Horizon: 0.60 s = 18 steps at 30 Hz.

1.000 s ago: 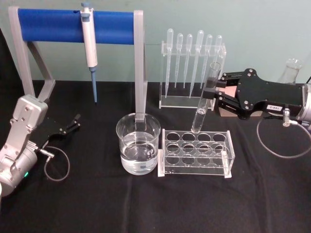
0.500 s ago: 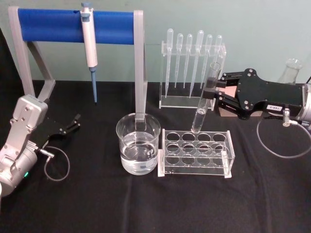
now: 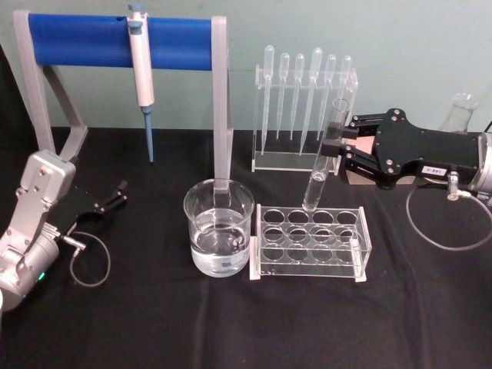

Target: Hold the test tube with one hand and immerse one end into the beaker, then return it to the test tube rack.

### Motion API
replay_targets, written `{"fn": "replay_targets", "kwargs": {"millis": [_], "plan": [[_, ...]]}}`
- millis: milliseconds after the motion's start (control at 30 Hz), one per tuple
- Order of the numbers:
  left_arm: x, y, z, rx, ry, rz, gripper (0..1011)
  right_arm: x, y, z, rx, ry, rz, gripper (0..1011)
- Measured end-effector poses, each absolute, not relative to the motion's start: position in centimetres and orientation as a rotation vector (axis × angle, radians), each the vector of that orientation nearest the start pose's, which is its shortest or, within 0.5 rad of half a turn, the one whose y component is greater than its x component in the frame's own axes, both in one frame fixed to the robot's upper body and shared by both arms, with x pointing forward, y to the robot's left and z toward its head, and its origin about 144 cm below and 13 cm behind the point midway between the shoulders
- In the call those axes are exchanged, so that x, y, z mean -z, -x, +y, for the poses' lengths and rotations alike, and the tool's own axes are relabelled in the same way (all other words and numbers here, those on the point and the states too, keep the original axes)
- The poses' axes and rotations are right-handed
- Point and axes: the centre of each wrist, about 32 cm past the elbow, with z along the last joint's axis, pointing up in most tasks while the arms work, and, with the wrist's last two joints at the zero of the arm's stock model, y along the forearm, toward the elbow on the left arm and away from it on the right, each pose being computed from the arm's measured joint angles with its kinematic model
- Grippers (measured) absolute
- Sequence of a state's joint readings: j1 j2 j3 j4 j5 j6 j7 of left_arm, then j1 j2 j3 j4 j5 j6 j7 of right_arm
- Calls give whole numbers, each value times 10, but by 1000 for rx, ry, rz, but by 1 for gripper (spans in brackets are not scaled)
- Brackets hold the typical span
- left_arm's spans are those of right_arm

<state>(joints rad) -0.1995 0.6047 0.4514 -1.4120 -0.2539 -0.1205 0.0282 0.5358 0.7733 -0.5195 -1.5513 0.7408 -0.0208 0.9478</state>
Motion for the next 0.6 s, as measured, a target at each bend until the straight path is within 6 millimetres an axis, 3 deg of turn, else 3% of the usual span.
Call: {"fn": "replay_targets", "kwargs": {"millis": [600], "plan": [[-1140, -489, 310, -1248, -305, -285, 1000, -1301, -546, -324, 279, 67, -210, 242]]}}
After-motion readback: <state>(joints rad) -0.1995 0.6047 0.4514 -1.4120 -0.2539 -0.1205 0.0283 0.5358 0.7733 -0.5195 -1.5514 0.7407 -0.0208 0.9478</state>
